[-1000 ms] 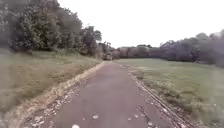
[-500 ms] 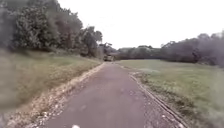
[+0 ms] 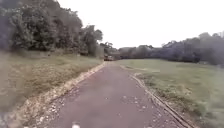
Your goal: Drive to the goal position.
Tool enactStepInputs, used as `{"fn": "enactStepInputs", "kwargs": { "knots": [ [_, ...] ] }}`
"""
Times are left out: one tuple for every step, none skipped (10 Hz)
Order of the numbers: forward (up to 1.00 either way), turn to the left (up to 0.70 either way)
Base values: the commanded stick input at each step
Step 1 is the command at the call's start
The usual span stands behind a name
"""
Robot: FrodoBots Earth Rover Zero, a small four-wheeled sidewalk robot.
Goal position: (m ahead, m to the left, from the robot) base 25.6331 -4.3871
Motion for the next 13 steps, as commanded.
{"fn": "enactStepInputs", "kwargs": {
  "knots": [
    [0.7,0.0],
    [0.7,0.0],
    [0.7,0.0],
    [0.7,0.0],
    [0.7,0.0],
    [0.7,0.0],
    [0.7,0.0],
    [0.7,0.0],
    [0.7,0.0],
    [0.7,0.0],
    [0.7,0.0],
    [0.7,0.0],
    [0.7,0.0]
  ]
}}
